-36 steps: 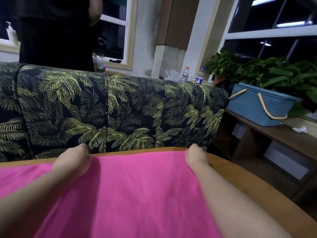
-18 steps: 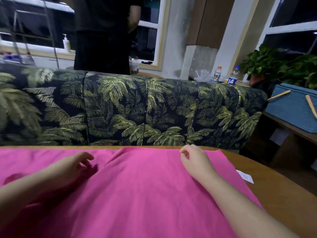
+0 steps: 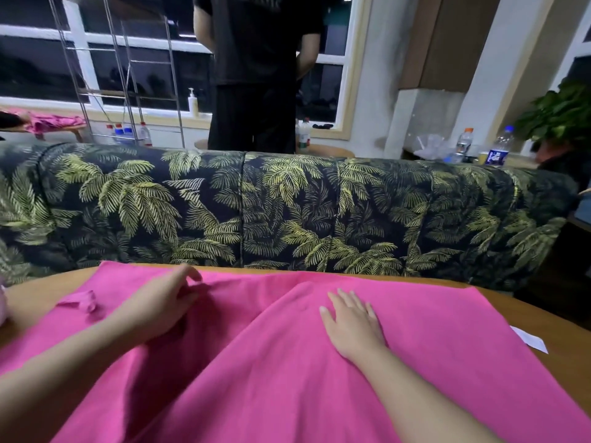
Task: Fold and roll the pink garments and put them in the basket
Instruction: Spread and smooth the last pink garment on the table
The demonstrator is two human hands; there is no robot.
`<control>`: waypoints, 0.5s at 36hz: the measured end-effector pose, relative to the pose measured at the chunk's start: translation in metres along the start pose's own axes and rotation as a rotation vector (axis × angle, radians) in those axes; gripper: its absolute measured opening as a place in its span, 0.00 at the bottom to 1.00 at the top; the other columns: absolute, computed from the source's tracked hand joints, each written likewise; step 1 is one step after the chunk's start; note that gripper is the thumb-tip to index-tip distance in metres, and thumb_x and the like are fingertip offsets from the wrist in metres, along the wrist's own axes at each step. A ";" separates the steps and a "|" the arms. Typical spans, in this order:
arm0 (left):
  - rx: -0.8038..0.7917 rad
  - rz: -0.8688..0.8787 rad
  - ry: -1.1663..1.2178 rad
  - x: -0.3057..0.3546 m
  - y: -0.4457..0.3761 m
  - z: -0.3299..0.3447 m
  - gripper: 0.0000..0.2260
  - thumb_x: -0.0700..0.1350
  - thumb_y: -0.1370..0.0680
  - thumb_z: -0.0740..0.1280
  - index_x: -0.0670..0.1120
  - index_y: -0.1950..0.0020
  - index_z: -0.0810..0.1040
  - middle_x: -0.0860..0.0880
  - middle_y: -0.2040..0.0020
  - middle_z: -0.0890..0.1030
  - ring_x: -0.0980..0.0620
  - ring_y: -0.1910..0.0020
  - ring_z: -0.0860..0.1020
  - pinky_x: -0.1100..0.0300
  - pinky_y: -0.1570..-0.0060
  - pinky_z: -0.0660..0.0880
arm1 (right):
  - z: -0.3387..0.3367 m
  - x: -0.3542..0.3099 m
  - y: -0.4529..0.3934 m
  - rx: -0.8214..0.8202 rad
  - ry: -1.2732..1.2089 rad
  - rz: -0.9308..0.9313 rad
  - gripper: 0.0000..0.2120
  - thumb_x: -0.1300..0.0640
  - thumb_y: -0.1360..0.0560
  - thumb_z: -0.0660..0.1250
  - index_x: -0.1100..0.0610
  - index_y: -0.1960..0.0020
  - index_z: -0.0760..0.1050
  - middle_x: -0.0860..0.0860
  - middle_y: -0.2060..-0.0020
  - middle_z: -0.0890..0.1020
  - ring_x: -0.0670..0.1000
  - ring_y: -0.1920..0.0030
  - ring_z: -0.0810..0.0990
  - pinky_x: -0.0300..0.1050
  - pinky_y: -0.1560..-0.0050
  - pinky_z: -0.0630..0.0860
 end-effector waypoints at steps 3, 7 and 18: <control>0.147 -0.021 0.044 -0.010 -0.026 -0.017 0.11 0.38 0.25 0.70 0.42 0.44 0.75 0.45 0.59 0.77 0.43 0.56 0.78 0.56 0.57 0.68 | 0.001 0.000 0.000 -0.018 0.027 -0.008 0.27 0.42 0.19 0.48 0.49 0.22 0.52 0.48 0.22 0.51 0.49 0.22 0.46 0.52 0.23 0.42; 0.227 -0.120 -0.020 -0.024 -0.059 -0.020 0.11 0.43 0.24 0.69 0.44 0.42 0.75 0.41 0.49 0.81 0.39 0.48 0.79 0.51 0.50 0.73 | 0.001 -0.001 0.002 -0.032 0.058 -0.004 0.27 0.41 0.19 0.47 0.46 0.21 0.49 0.48 0.22 0.49 0.49 0.22 0.45 0.52 0.23 0.42; 0.251 -0.181 -0.450 -0.048 -0.100 0.017 0.10 0.43 0.22 0.61 0.49 0.41 0.72 0.46 0.46 0.82 0.43 0.45 0.78 0.50 0.49 0.68 | 0.006 0.000 -0.001 -0.049 0.132 0.000 0.27 0.39 0.19 0.43 0.41 0.22 0.46 0.45 0.22 0.47 0.48 0.22 0.43 0.51 0.23 0.42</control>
Point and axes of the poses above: each hand's wrist, its own y-axis away from the middle knuckle, its own z-axis out of the palm, x = y × z, the point moved 5 cm from there along -y, towards the middle knuckle
